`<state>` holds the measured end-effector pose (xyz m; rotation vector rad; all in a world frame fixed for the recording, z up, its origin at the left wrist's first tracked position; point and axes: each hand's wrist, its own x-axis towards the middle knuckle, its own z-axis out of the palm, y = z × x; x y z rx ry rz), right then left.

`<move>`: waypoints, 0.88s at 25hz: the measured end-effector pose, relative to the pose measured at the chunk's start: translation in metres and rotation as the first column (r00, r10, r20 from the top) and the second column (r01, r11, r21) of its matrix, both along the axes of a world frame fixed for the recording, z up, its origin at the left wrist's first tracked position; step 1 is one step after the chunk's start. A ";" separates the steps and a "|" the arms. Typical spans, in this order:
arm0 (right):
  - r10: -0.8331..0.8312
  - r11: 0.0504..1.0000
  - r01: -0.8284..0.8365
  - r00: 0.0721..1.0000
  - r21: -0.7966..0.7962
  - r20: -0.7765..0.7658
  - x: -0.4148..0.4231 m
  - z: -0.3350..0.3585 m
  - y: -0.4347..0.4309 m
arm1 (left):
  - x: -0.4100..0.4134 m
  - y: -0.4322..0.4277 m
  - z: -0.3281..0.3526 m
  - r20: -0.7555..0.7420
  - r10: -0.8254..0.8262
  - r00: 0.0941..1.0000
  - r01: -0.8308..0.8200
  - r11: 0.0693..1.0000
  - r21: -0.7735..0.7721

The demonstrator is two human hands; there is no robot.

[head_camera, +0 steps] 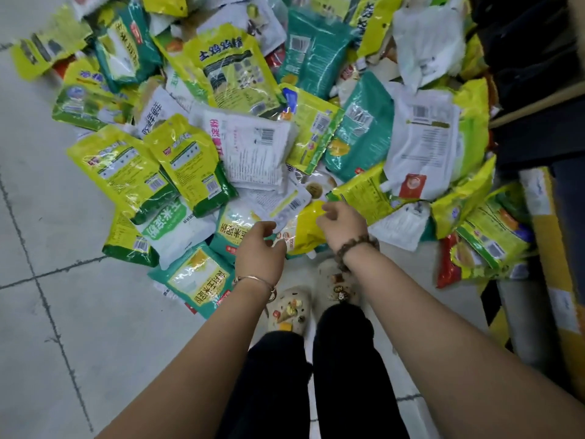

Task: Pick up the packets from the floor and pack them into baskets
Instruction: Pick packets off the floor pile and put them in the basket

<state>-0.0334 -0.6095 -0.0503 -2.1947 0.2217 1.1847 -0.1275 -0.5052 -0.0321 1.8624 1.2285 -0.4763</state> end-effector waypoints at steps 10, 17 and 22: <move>-0.351 0.936 0.345 0.919 -0.064 -0.179 0.049 -0.109 0.130 | 0.007 0.043 -0.093 0.006 0.508 0.861 -0.501 0.851 -0.158; -0.388 0.920 0.392 0.916 0.021 -0.103 0.050 -0.106 0.133 | 0.013 0.067 -0.093 -0.030 0.773 0.634 -0.730 0.586 -0.352; -0.700 0.694 0.709 0.705 0.123 -0.114 0.019 -0.063 0.066 | 0.010 0.057 -0.070 -0.275 0.810 0.517 -0.720 0.238 -0.652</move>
